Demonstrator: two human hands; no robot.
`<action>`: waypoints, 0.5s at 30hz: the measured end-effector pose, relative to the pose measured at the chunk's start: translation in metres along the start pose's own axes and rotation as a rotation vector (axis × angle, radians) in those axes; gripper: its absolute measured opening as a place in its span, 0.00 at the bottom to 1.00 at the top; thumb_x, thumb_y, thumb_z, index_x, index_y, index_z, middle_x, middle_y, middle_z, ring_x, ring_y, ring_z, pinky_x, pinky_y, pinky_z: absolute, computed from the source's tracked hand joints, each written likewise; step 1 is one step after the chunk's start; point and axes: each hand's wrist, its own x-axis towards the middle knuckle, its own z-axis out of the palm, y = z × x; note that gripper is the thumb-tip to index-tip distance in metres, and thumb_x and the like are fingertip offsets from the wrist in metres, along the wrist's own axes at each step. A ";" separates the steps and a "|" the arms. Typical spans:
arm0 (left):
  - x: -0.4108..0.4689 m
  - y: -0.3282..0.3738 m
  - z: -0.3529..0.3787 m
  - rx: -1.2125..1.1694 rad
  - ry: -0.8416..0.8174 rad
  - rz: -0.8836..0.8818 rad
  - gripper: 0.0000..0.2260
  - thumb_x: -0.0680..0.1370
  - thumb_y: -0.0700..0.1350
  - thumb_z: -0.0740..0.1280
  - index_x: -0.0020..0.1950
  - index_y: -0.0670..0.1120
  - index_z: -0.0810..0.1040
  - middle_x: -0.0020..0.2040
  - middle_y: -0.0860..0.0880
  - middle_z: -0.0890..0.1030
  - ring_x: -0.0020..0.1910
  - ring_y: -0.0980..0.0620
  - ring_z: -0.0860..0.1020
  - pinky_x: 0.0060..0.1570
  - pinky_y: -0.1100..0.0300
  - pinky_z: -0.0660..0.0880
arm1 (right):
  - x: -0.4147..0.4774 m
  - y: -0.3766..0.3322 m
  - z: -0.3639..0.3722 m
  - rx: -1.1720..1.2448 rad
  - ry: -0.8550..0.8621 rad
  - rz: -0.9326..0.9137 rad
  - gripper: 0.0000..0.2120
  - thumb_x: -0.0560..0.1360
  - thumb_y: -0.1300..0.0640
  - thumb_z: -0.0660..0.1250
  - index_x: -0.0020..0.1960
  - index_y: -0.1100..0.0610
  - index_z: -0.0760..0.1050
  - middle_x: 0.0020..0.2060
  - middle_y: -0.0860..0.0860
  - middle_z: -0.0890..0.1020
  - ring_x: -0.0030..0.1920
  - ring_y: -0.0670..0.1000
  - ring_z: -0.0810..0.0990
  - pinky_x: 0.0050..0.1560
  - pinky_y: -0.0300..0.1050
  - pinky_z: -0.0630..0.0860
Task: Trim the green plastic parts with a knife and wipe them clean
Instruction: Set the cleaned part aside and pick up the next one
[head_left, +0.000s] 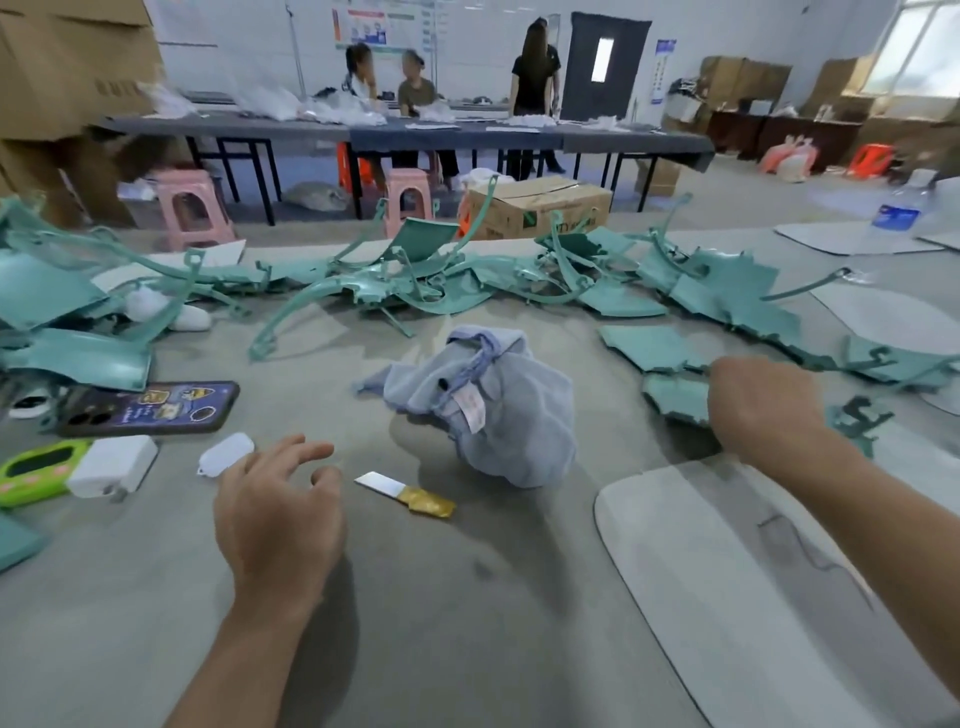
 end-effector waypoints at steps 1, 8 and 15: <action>-0.001 0.001 0.001 0.005 -0.009 0.024 0.11 0.74 0.38 0.70 0.51 0.50 0.86 0.61 0.49 0.83 0.64 0.43 0.74 0.65 0.46 0.69 | 0.001 -0.003 -0.008 0.006 0.060 -0.018 0.12 0.72 0.66 0.61 0.49 0.53 0.77 0.34 0.52 0.73 0.41 0.59 0.79 0.39 0.47 0.68; -0.007 0.002 0.002 -0.003 -0.045 0.066 0.10 0.73 0.37 0.70 0.49 0.50 0.87 0.59 0.50 0.84 0.61 0.44 0.76 0.63 0.47 0.70 | -0.014 -0.028 -0.009 0.193 -0.575 -0.241 0.18 0.78 0.46 0.66 0.64 0.52 0.70 0.57 0.55 0.82 0.49 0.56 0.83 0.51 0.47 0.77; -0.008 0.002 0.003 -0.022 -0.041 0.069 0.10 0.72 0.38 0.71 0.47 0.52 0.86 0.56 0.53 0.84 0.59 0.47 0.76 0.62 0.48 0.71 | -0.030 -0.047 0.013 0.013 -0.143 -0.321 0.10 0.79 0.62 0.59 0.57 0.53 0.75 0.47 0.52 0.81 0.49 0.56 0.81 0.41 0.47 0.69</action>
